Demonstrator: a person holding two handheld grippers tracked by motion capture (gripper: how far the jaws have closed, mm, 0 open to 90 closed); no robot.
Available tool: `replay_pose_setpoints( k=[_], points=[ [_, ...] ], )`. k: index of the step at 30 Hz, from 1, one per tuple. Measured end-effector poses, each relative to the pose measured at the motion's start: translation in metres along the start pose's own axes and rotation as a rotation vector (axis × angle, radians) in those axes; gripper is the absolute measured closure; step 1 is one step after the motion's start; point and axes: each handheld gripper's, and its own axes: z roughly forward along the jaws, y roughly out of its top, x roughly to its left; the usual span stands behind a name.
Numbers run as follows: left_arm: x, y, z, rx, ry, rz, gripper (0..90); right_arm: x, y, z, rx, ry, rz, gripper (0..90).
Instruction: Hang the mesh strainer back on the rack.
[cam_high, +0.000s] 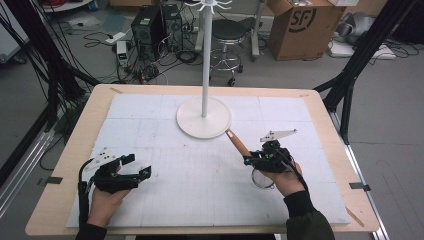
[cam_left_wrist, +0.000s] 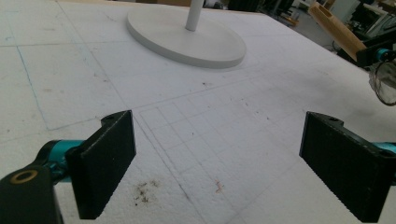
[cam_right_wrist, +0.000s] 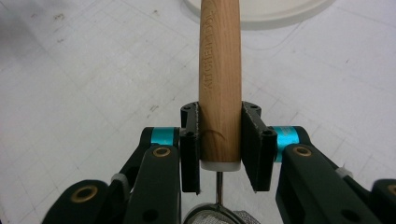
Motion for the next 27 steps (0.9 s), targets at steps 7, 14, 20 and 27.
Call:
replay_pose_setpoints(
  k=[7,14,20,27],
  points=[
    [0.000,0.000,0.000,0.001,-0.001,0.001,11.3,-0.001,0.006,-0.006,-0.048,0.006,0.022,71.3],
    [0.000,0.000,0.000,0.001,0.000,0.002,11.3,-0.001,0.012,-0.013,-0.110,-0.001,0.032,71.3],
    [0.000,0.000,0.000,0.003,-0.001,0.002,11.3,-0.002,0.013,-0.015,-0.139,0.004,0.047,71.2],
    [0.000,0.000,0.000,0.004,0.000,0.004,11.3,-0.004,0.017,-0.020,-0.230,0.012,0.086,71.2]
  ],
)
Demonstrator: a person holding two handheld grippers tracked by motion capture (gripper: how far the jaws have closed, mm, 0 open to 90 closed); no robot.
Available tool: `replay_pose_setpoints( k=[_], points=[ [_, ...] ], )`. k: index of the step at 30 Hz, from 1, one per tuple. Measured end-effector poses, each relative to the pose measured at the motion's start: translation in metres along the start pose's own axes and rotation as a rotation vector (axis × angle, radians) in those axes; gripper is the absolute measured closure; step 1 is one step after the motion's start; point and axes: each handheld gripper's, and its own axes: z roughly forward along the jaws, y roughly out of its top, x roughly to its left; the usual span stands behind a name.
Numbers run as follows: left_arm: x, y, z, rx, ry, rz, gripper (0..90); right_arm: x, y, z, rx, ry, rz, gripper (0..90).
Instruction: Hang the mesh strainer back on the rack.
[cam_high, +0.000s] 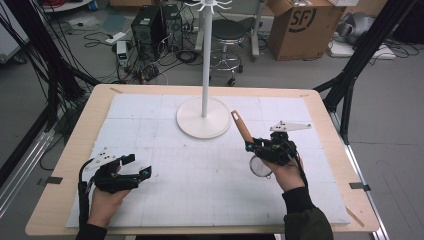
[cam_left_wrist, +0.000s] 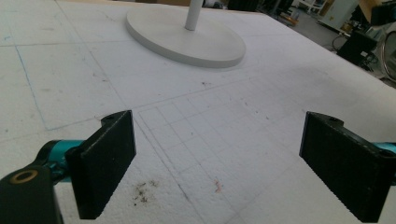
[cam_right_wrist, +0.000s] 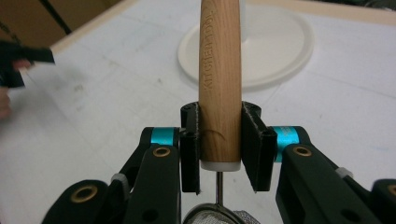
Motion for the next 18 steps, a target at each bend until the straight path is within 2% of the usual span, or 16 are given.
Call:
replay_pose_setpoints(
  k=[10,18],
  points=[
    [-0.001,-0.001,0.001,0.002,-0.002,0.003,11.4,-0.004,0.009,0.001,-0.101,0.061,0.081,71.2],
    [-0.002,0.000,0.000,-0.008,-0.006,0.007,11.4,-0.001,0.017,0.001,-0.167,0.079,0.103,71.1]
  ],
)
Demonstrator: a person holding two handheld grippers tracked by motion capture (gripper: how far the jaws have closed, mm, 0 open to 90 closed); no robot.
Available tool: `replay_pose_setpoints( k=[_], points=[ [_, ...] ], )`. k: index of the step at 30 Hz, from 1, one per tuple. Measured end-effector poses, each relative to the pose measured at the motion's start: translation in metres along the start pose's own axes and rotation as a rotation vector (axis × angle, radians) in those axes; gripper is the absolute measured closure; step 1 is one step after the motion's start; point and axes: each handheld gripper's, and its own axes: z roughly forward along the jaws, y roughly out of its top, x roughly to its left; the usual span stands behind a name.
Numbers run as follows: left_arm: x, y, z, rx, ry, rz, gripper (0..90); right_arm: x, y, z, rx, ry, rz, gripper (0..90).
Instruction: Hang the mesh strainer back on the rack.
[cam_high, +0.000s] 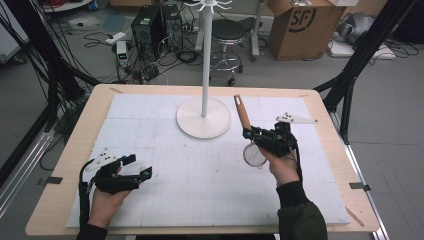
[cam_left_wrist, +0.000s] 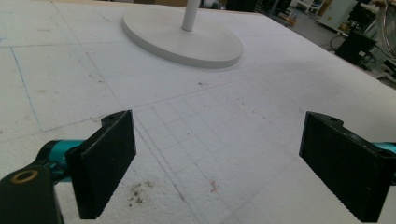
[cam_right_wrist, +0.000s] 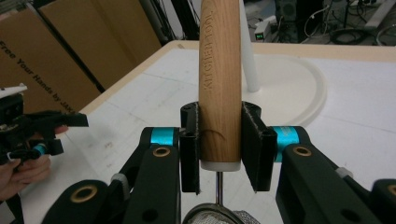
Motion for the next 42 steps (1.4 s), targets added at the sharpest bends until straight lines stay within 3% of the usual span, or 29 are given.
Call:
replay_pose_setpoints(
  k=[16,22,30,42],
  points=[
    [-0.001,0.000,0.000,-0.004,-0.012,0.002,11.5,0.015,0.030,0.005,-0.115,0.062,0.000,71.1],
    [0.000,0.000,0.000,-0.009,-0.003,0.007,11.7,0.016,0.038,0.009,-0.149,0.096,0.027,71.1],
    [-0.002,-0.001,0.002,-0.007,-0.010,0.010,12.3,0.018,0.051,0.015,-0.200,0.091,0.027,71.1],
    [0.000,-0.002,0.002,-0.004,-0.010,0.008,12.3,0.020,0.074,0.024,-0.257,0.126,0.036,71.1]
  ],
)
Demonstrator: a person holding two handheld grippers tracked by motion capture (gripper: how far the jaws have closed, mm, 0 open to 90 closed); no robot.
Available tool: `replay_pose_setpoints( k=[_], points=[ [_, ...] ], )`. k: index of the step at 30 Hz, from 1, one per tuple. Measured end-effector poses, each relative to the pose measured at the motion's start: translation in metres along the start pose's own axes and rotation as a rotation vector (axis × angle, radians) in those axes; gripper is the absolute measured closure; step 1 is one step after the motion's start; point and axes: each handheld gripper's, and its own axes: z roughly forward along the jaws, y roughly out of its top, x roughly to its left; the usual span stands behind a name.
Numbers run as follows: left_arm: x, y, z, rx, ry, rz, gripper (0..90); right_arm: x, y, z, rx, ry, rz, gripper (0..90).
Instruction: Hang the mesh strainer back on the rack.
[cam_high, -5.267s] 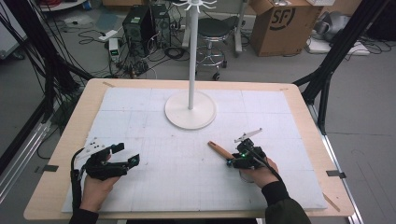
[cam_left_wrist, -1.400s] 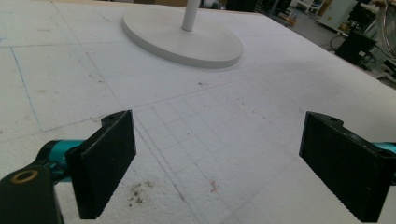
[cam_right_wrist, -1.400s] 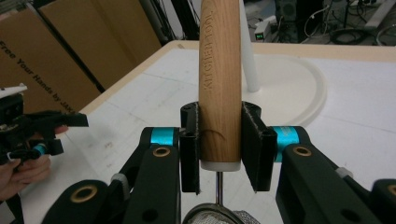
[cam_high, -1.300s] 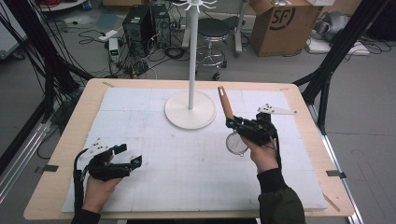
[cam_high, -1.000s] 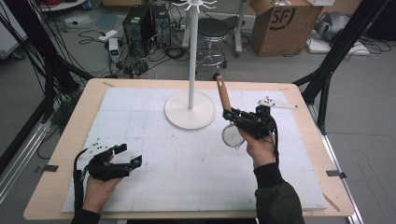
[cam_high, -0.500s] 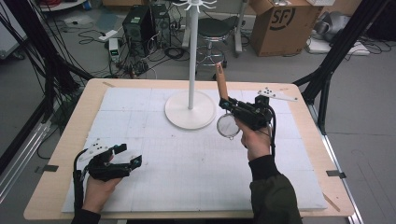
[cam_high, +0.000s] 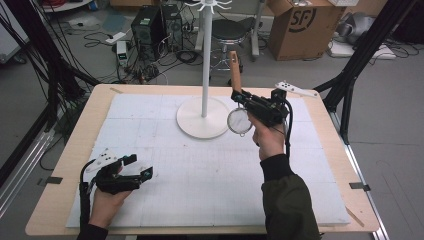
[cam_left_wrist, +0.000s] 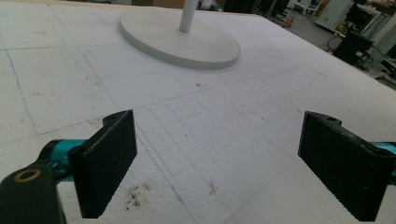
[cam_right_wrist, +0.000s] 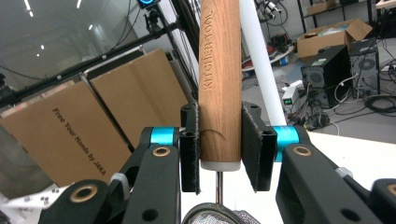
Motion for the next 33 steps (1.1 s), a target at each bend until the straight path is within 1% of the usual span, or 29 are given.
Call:
replay_pose_setpoints(
  k=[2,7,9,13,15,18,21,26,29,30,33],
  points=[
    [0.000,0.000,0.000,-0.001,0.000,-0.004,12.3,0.000,0.003,0.003,-0.015,0.011,0.006,71.1],
    [0.001,0.000,0.001,0.003,0.002,0.000,12.3,0.006,0.016,0.012,-0.018,0.030,-0.014,71.1],
    [0.001,0.000,0.001,0.003,0.001,0.001,12.3,0.009,0.020,0.015,-0.033,0.039,-0.020,71.1],
    [0.001,0.000,0.000,0.002,0.002,0.000,12.3,0.011,0.027,0.019,-0.054,0.063,-0.008,71.1],
    [0.001,-0.001,0.000,0.004,0.005,0.003,12.3,0.010,0.029,0.020,-0.066,0.079,0.010,71.1],
    [0.001,-0.001,0.000,0.005,0.007,0.005,12.3,0.009,0.032,0.021,-0.087,0.088,0.026,71.2],
    [0.001,-0.001,-0.001,0.006,0.007,0.003,12.3,0.008,0.033,0.021,-0.102,0.089,0.031,71.2],
    [0.002,-0.001,0.000,0.006,0.006,0.001,12.3,0.009,0.037,0.025,-0.095,0.049,0.022,71.1],
    [0.002,-0.001,0.000,0.007,0.008,0.002,12.3,0.011,0.040,0.028,-0.101,0.042,0.017,71.1],
    [0.002,-0.001,0.000,0.007,0.007,0.000,12.3,0.011,0.041,0.029,-0.096,0.033,0.013,71.1],
    [0.002,-0.002,0.000,0.008,0.003,-0.002,12.3,0.013,0.046,0.032,-0.102,0.012,0.004,71.1]
  ],
)
